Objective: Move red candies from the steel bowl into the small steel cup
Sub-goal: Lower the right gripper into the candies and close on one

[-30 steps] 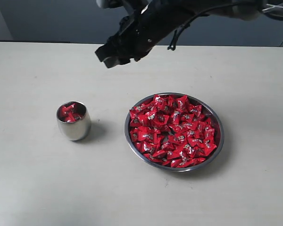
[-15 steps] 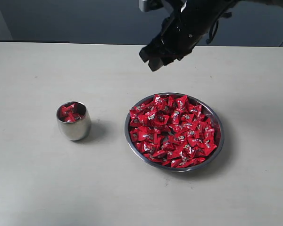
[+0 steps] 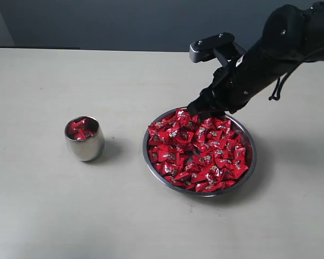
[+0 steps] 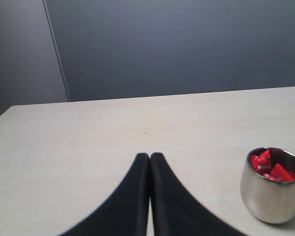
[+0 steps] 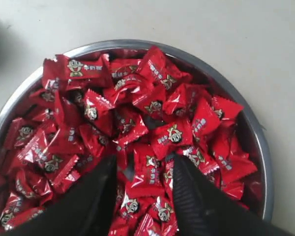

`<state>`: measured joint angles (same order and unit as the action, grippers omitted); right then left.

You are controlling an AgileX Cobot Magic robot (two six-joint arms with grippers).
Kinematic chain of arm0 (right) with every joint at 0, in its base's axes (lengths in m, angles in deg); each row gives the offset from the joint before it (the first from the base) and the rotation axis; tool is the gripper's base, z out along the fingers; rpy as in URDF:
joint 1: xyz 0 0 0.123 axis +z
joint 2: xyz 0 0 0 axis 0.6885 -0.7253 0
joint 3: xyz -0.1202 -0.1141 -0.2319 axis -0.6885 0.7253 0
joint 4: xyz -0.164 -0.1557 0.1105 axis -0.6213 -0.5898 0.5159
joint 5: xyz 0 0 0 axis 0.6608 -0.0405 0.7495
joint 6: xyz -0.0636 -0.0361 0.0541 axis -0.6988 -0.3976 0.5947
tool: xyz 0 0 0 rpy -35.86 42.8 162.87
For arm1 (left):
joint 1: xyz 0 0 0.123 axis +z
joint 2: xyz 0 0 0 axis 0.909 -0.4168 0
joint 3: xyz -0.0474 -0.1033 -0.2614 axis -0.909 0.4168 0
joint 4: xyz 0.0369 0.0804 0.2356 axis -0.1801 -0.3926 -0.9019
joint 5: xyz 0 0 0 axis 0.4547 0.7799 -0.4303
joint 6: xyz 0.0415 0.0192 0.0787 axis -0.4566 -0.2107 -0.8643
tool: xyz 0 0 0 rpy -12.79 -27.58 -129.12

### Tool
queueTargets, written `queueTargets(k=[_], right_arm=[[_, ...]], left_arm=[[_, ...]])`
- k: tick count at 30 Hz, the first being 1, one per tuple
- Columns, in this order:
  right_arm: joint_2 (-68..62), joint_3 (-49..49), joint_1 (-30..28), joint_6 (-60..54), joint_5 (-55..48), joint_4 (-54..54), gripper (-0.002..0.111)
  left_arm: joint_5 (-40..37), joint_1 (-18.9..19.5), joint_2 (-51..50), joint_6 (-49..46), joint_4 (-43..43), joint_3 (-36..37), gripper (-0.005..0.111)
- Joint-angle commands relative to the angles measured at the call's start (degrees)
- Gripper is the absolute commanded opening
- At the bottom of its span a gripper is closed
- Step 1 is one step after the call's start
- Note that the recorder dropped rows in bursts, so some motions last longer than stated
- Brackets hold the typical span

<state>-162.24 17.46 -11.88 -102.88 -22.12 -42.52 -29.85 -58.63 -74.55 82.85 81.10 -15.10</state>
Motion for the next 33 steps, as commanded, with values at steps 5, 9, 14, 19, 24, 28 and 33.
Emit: queueTargets(k=[5, 9, 14, 19, 24, 28, 33], right_arm=[[5.0, 10.9, -0.3, -0.6, 7.7, -0.1, 0.037], [7.2, 14.5, -0.3, 0.2, 9.7, -0.1, 0.037], [10.1, 17.2, -0.3, 2.6, 9.8, -1.3, 0.037], [11.3, 20.7, -1.6, 11.9, 11.5, -7.3, 0.037], [11.3, 21.2, -3.6, 12.6, 9.6, -5.4, 0.037], [11.1, 21.2, -3.6, 12.6, 10.0, -5.0, 0.037], [6.9, 21.0, -3.6, 12.2, 10.9, -2.8, 0.037]], left_arm=[[0.3, 0.0, 0.3, 0.1, -0.1, 0.2, 0.0], [0.3, 0.0, 0.3, 0.1, -0.1, 0.2, 0.0], [0.3, 0.0, 0.3, 0.1, -0.1, 0.2, 0.0], [0.3, 0.0, 0.3, 0.1, -0.1, 0.2, 0.0], [0.3, 0.0, 0.3, 0.1, -0.1, 0.2, 0.0], [0.3, 0.0, 0.3, 0.1, -0.1, 0.2, 0.0], [0.4, 0.0, 0.3, 0.1, -0.1, 0.2, 0.0]])
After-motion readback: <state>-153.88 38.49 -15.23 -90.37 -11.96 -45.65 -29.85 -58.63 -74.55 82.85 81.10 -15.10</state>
